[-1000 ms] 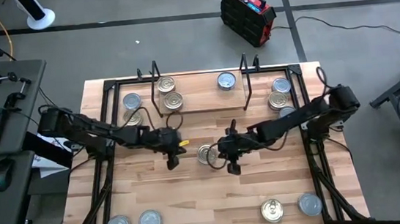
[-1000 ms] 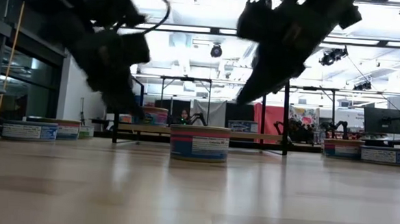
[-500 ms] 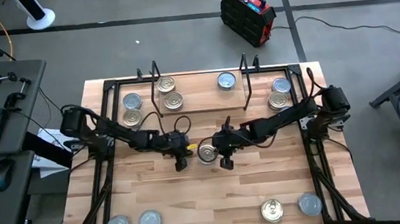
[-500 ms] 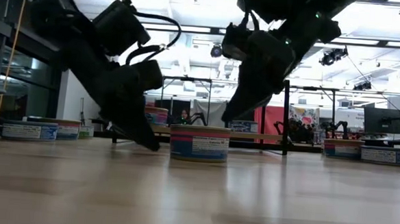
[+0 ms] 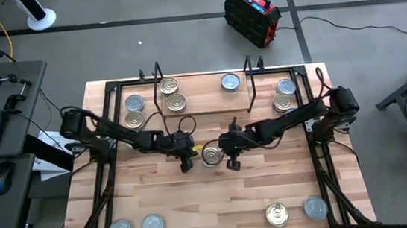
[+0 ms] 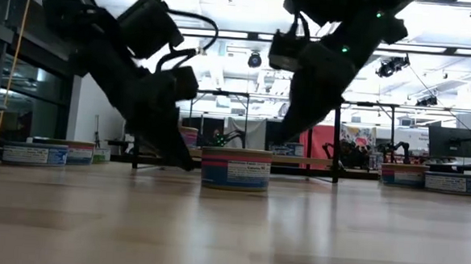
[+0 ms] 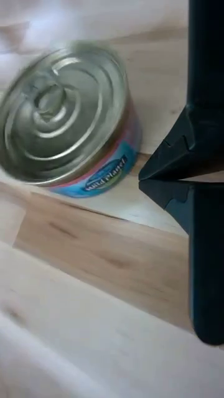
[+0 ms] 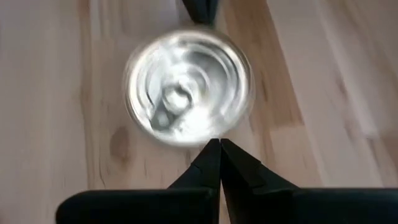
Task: Stack canned seafood by type on shelf
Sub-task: Stack the blue pink tuna can on top of the other blue pink tuna can on the shelf
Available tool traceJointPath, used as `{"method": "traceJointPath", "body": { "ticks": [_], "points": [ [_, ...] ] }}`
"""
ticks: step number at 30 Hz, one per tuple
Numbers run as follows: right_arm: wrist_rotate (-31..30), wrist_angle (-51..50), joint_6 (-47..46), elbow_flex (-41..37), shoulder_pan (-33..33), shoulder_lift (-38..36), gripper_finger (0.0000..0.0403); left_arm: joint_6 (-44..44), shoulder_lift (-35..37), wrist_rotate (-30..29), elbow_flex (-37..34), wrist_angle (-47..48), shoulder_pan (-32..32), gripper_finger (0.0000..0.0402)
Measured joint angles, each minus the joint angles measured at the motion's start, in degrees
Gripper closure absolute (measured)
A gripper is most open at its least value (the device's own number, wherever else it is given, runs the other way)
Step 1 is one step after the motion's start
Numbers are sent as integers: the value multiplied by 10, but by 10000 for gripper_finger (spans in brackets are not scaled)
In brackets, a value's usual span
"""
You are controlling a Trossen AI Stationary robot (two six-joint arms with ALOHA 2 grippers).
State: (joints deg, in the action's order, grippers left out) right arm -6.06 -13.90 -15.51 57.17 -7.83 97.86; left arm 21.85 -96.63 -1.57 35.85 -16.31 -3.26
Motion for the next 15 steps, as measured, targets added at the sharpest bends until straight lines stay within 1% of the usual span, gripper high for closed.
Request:
{"method": "traceJointPath", "body": {
  "ticks": [2,4,6,8,10,12,15],
  "points": [
    [-12,-38,1,0,-6,-13,403,5,35,0,0,42,5,401],
    [-19,-54,1,-11,-13,-28,403,-6,75,-2,-4,61,7,401],
    [-15,-49,-9,-31,-20,-43,403,-8,112,-2,-11,54,7,401],
    [0,-30,-29,-54,-26,-47,403,-8,129,-2,-12,34,1,401],
    [7,7,-47,-76,-32,-45,403,-20,126,-6,-12,7,-10,401],
    [6,60,-52,-92,-35,-41,403,-38,100,-17,-12,-34,-20,402],
    [0,118,-52,-105,-35,-40,403,-42,60,-19,-8,-44,-27,401]
  ]
}}
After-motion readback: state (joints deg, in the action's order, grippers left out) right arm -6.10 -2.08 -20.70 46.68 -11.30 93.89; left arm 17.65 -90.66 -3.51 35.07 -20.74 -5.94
